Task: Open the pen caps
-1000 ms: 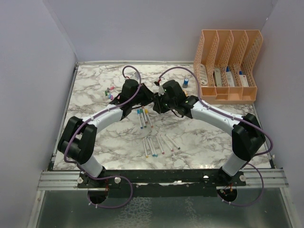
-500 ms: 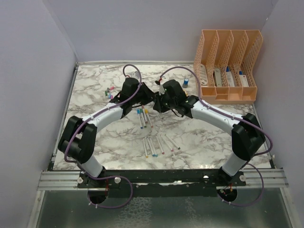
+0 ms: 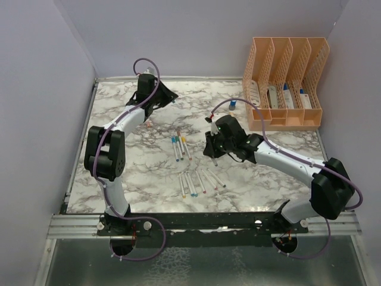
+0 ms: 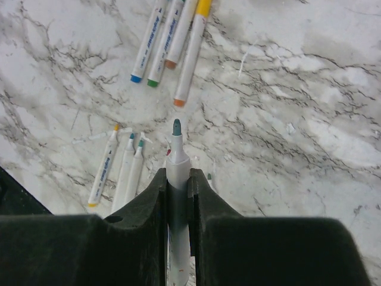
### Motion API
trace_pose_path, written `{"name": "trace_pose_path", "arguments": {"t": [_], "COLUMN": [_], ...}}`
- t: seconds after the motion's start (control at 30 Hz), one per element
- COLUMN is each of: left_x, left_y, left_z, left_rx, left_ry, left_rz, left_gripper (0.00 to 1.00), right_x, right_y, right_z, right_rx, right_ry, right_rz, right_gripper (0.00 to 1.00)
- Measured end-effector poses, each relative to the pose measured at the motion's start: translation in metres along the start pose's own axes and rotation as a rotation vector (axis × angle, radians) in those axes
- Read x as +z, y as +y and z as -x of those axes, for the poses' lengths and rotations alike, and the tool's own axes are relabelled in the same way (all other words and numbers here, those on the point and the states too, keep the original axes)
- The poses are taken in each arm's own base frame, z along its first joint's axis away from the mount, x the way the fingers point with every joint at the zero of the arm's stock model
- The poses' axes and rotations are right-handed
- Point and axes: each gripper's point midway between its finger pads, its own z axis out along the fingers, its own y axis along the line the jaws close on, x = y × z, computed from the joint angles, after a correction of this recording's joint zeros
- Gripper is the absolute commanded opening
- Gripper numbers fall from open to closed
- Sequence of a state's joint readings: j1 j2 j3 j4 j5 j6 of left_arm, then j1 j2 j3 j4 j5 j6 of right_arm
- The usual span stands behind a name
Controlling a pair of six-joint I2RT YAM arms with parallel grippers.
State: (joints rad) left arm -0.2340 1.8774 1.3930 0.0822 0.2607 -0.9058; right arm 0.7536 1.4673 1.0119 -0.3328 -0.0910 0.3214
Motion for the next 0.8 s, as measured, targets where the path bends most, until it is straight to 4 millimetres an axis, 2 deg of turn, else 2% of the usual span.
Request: {"name": "trace_pose_path", "arguments": {"t": [0.3, 0.5, 0.57, 0.8], "left_x": [-0.005, -0.018, -0.024, -0.029], "left_y": [0.053, 0.114, 0.128, 0.153], "left_z": [-0.016, -0.028, -0.032, -0.026], "left_rx": [0.097, 0.162, 0.181, 0.208], "left_ry": [0.045, 0.056, 0.067, 0.055], "left_rz": [0.209, 0.413, 0.471, 0.550], "left_gripper": [0.00, 0.00, 0.00, 0.00], "right_x": [-0.007, 0.002, 0.004, 0.010], "right_y": [-0.024, -0.042, -0.047, -0.056], "right_z": [-0.014, -0.029, -0.034, -0.043], "right_rx": [-0.002, -0.012, -0.014, -0.018], "right_ry": [0.039, 0.095, 0.115, 0.147], "right_rz": [-0.128, -0.208, -0.226, -0.257], "right_gripper": [0.01, 0.01, 0.01, 0.01]}}
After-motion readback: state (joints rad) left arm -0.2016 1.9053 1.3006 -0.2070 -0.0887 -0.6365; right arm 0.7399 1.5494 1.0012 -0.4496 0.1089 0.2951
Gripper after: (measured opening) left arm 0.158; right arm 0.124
